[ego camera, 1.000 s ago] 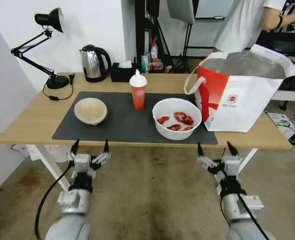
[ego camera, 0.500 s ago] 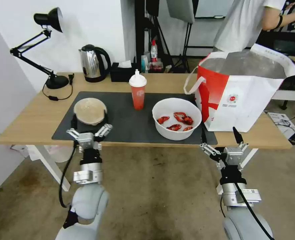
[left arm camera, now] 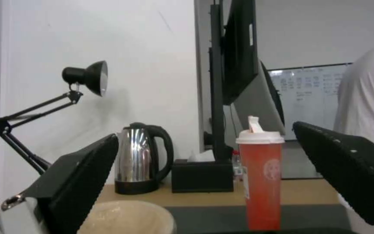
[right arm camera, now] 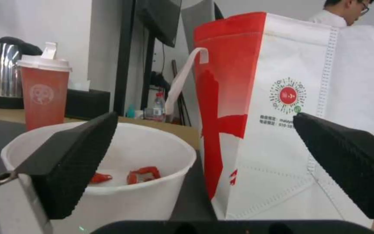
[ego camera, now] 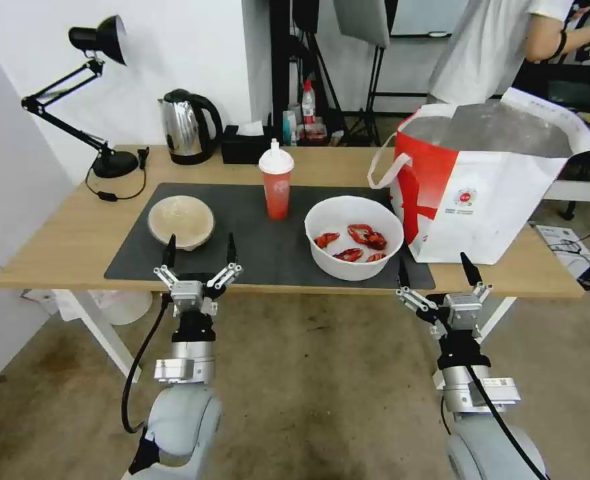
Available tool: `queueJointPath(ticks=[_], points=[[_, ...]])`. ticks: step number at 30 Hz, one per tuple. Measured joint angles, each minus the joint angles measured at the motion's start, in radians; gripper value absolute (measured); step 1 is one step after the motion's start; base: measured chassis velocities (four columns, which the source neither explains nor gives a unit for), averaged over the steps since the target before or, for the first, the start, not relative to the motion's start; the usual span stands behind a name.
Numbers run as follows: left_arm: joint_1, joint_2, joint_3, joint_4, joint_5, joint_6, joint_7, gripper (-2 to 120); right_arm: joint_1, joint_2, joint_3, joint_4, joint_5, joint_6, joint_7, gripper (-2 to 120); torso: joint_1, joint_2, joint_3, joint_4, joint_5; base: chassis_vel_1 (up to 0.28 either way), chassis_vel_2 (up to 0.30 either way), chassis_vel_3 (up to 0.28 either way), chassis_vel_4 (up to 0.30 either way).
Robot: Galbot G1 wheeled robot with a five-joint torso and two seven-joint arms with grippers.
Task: Pick up the trash from the table and place it into the takeout bag.
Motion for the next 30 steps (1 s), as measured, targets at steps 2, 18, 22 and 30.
queueJointPath(ticks=[2,18,22,30], points=[[0.012,0.007,0.001,-0.008,0.0,-0.002,0.0,100,0.001,0.001,-0.002,-0.001,0.0,0.0,0.0,100,0.0,0.0,0.0,0.0,0.0,0.0,0.0,0.0,0.0],[0.066,0.052,-0.005,-0.05,-0.01,-0.007,0.0,100,0.009,-0.002,-0.009,-0.001,-0.004,0.002,-0.004,100,0.0,0.0,0.0,-0.0001,0.0,0.0,0.0,0.0,0.0],[0.08,0.06,-0.009,-0.058,-0.011,-0.008,0.0,100,0.011,-0.013,-0.01,0.007,-0.004,0.002,-0.007,100,0.0,0.0,0.0,-0.0001,-0.0001,0.0,0.0,0.0,0.0],[0.097,0.064,-0.009,-0.069,-0.014,-0.01,-0.001,100,0.036,-0.067,-0.025,0.039,0.044,-0.038,-0.025,100,0.0,0.0,0.0,0.0,-0.0001,0.0,0.0,0.0,0.0]])
